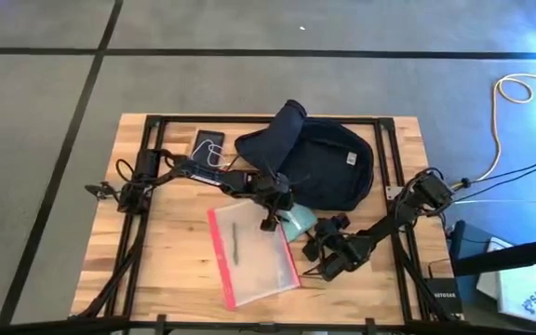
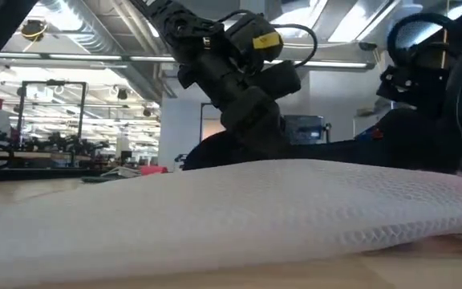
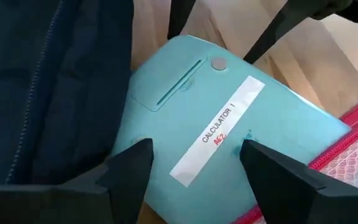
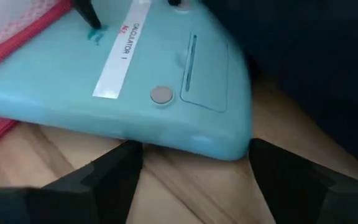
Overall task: Unpack backpack
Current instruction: Remove the blue calculator from the transparent zip bag
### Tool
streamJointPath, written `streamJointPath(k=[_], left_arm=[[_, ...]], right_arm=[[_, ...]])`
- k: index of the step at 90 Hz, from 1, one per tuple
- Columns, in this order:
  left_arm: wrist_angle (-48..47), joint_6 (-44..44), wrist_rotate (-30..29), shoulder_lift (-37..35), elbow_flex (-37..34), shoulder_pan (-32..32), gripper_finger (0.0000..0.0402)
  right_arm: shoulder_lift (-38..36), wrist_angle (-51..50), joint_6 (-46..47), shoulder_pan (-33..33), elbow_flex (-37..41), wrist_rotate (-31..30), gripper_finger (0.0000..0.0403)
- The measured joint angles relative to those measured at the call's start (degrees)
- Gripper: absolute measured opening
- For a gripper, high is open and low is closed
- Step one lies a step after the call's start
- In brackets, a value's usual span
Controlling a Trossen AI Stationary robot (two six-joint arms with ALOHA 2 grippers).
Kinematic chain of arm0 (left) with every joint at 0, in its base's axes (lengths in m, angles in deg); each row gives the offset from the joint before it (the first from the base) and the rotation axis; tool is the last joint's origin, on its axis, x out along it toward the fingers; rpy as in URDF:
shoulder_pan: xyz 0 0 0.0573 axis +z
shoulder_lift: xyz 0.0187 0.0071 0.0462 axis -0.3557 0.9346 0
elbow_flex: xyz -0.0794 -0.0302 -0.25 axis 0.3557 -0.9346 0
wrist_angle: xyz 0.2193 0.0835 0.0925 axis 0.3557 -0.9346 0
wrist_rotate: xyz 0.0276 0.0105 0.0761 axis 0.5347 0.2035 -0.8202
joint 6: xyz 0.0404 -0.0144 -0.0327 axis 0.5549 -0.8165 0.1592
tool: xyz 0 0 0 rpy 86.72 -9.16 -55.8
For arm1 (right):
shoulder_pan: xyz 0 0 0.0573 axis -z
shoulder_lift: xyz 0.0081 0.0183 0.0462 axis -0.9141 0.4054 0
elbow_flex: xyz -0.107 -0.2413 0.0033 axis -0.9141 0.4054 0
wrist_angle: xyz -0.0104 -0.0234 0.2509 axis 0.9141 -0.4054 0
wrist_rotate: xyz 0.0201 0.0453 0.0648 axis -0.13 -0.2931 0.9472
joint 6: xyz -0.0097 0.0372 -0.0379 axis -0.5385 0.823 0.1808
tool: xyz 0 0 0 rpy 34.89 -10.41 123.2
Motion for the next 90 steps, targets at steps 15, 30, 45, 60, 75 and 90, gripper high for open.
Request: streamJointPath(k=[15,30,45,60,75,90], left_arm=[[-2.2,0.0,1.4,0.0,-0.1,-0.2,0.0239],[-1.3,0.1,3.0,0.2,-0.1,-0.6,0.0239],[-1.2,0.5,3.0,0.2,0.0,-1.8,0.0239],[-2.1,2.8,1.6,0.2,0.0,-2.6,0.0239],[-3.6,4.3,2.4,-2.0,-0.2,-2.5,0.0239],[-4.2,4.8,2.1,-5.4,-0.5,-2.4,0.0239]], right_arm=[[0.0,-0.2,-5.3,0.0,-3.5,-1.3,0.0275],[-0.2,1.9,-11.7,0.1,-7.6,-8.1,0.0275],[-0.2,0.8,-18.9,1.9,-10.7,-11.1,0.0275],[-0.3,0.3,-26.9,3.1,-12.7,-3.7,0.0275],[-0.3,0.8,-24.3,0.2,-12.6,2.5,0.0275],[-0.5,0.7,-17.8,-4.9,-12.4,3.4,0.0275]])
